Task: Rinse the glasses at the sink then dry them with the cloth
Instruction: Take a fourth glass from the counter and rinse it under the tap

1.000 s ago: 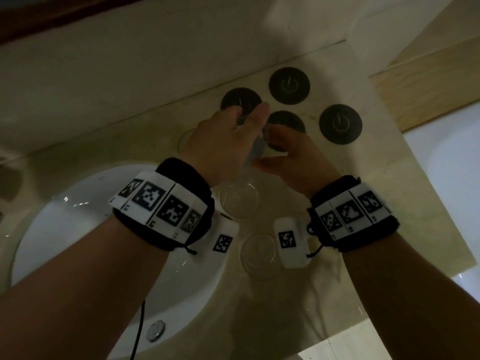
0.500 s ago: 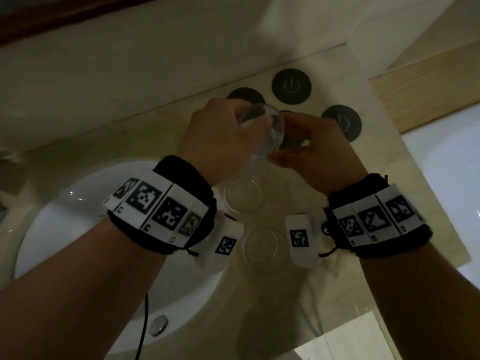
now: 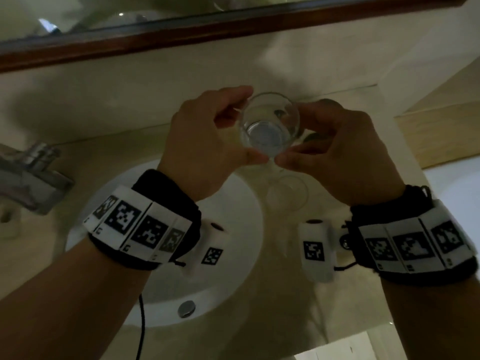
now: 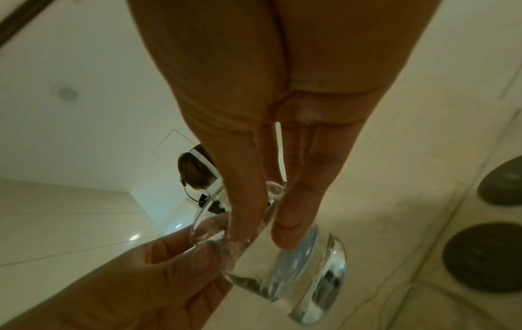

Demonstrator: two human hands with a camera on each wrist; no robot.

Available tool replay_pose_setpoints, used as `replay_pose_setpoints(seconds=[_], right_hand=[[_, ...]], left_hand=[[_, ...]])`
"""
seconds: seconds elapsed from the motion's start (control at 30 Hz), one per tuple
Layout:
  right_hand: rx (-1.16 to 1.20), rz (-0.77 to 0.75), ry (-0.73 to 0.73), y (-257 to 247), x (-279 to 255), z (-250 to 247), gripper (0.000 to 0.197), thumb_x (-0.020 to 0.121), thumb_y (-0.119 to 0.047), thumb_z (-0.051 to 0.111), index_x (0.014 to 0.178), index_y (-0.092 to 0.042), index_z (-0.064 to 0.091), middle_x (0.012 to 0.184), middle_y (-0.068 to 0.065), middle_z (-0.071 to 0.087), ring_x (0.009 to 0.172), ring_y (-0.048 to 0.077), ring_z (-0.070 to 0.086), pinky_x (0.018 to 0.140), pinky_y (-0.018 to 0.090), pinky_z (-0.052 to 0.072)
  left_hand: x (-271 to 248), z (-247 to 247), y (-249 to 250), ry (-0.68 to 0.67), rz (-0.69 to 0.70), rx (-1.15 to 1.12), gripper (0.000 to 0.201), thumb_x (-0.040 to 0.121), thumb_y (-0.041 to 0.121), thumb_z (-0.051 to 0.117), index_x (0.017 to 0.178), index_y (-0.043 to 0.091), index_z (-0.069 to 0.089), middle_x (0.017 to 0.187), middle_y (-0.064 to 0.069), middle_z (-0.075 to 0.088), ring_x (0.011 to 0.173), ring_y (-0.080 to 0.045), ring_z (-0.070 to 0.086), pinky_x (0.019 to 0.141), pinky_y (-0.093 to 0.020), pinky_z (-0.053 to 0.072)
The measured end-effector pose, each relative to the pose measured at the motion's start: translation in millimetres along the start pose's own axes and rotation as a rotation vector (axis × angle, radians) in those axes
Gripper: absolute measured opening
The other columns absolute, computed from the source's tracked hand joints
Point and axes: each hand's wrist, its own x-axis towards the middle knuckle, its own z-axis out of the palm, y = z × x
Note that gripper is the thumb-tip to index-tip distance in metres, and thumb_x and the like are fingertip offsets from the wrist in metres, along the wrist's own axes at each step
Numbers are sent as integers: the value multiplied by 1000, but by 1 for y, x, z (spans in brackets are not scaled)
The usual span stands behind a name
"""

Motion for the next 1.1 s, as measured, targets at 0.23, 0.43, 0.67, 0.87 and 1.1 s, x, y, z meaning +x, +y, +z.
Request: replay_pose_setpoints(seconds=[0.23,0.43,0.67,0.87,1.1], right_hand=[[80,-74,-343,-25,2,85,56,72,-6,84,107,-43,62,113,-27,66,83,-2,73,75,13,57],[-5,-69,-551,-28,16,175,52,74,-14,85,98,-54,63,99,-38,69,82,1,74,77,23,61],[27,-114,-557,-43,52,269,31,91,-25,70,120,-16,68,112,-8,69,102,2,65,94,23,54],[8,-80,-662,-65,76,332,23,80,-25,53,96,-32,68,94,-9,69,96,15,67,92,35,54],[0,-10,-431,-48,106,340,55,90,-19,45,141,1,47,142,15,51,123,20,50,105,33,47]], left_hand=[[-69,-67,-55,57,-166,-260,78,61,13,94,126,21,52,127,-2,67,118,-15,65,101,-37,54],[-123,-100,-116,261,-374,-320,78,62,3,92,131,16,59,121,5,71,109,-3,68,85,-16,54],[-168,-113,-181,511,-561,-309,72,65,9,93,129,16,61,121,6,69,111,-7,67,98,-31,56],[-175,-112,-208,601,-638,-292,78,64,17,94,133,16,58,126,3,66,112,-8,65,100,-36,55],[-164,-115,-216,618,-629,-422,73,65,8,92,128,20,58,122,7,65,114,-7,64,102,-39,53]])
